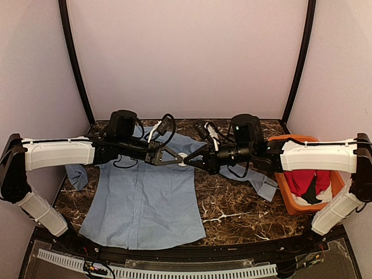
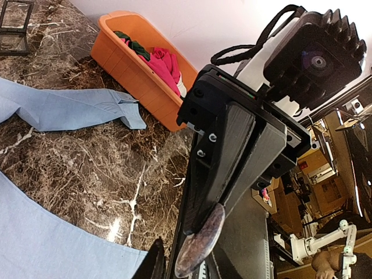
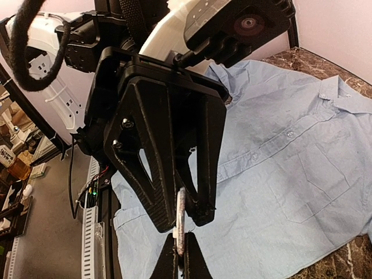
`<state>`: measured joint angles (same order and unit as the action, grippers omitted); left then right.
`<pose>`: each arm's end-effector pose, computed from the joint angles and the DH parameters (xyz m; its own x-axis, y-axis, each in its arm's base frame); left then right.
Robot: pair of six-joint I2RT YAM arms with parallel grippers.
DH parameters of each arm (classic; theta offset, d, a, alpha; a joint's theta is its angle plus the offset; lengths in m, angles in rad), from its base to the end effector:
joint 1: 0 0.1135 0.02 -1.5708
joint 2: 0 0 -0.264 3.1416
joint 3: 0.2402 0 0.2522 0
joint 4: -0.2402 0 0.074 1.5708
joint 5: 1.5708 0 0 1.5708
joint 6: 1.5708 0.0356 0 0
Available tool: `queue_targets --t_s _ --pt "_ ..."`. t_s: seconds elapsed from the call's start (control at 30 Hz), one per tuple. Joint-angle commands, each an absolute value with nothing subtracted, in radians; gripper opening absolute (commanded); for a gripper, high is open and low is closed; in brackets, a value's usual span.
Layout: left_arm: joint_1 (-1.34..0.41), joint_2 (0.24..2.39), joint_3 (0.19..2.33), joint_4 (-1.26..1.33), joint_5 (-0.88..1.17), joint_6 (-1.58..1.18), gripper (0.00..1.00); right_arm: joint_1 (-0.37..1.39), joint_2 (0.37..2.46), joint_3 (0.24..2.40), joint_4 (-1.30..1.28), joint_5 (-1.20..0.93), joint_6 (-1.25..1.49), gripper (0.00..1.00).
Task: Pin the brooch onto the clothing
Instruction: Open the brooch.
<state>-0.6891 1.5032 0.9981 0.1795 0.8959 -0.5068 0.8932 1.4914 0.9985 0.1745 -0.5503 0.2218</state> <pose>0.2422 -0.2356 0.2801 -0.6858 0.1721 -0.7071 0.7267 0.1091 -0.6782 0.2001 0.2784 0.2809 -0.4060 -0.2055 -0.8905 -0.9084 0.1975 0.3686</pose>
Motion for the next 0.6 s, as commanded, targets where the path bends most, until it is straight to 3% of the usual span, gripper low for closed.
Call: queue_targets --t_s 0.0,0.4,0.57 --pt "-0.685 1.495 0.995 0.168 0.899 -0.503 0.22 0.892 1.470 1.008 0.209 -0.563 0.229 0.00" --pt "-0.688 1.530 1.062 0.014 0.832 -0.429 0.02 0.891 1.480 1.027 0.185 -0.537 0.214 0.00" --pt "-0.695 1.538 1.077 -0.015 0.823 -0.412 0.01 0.892 1.491 1.039 0.177 -0.540 0.210 0.00"
